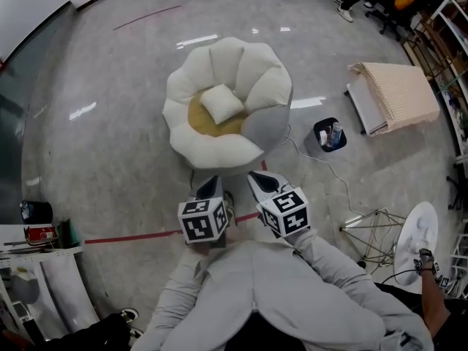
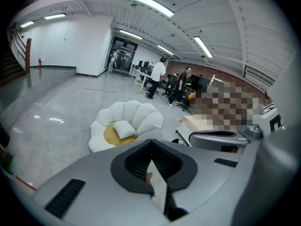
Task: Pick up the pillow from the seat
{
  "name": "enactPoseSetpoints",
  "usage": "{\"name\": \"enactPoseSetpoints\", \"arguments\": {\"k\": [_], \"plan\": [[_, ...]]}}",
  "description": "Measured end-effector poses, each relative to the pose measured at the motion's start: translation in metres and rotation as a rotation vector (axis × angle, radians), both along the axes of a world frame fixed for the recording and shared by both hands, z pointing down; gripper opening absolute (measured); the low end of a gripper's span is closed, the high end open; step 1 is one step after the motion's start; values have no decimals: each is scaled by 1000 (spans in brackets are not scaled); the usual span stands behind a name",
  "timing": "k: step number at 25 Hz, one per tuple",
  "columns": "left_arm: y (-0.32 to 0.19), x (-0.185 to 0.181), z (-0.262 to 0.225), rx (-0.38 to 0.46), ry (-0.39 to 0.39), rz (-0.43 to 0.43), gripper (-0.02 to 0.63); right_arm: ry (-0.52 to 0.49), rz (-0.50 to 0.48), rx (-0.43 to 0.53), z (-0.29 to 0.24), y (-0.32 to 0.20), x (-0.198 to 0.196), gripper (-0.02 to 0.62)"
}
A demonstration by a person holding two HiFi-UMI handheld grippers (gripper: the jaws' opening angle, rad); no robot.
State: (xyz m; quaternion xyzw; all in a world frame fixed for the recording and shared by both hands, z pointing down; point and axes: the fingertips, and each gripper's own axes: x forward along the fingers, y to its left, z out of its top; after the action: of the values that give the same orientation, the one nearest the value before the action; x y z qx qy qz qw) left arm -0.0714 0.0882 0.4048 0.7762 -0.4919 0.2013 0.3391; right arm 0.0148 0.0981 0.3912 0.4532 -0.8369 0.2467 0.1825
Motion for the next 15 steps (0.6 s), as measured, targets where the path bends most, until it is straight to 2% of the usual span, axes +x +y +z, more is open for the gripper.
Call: {"name": "enactPoseSetpoints", "arguments": {"k": [15], "plan": [[-118,-27,16,-38,-17,105,6,15,72,-19,12,-129,-30,0]]}}
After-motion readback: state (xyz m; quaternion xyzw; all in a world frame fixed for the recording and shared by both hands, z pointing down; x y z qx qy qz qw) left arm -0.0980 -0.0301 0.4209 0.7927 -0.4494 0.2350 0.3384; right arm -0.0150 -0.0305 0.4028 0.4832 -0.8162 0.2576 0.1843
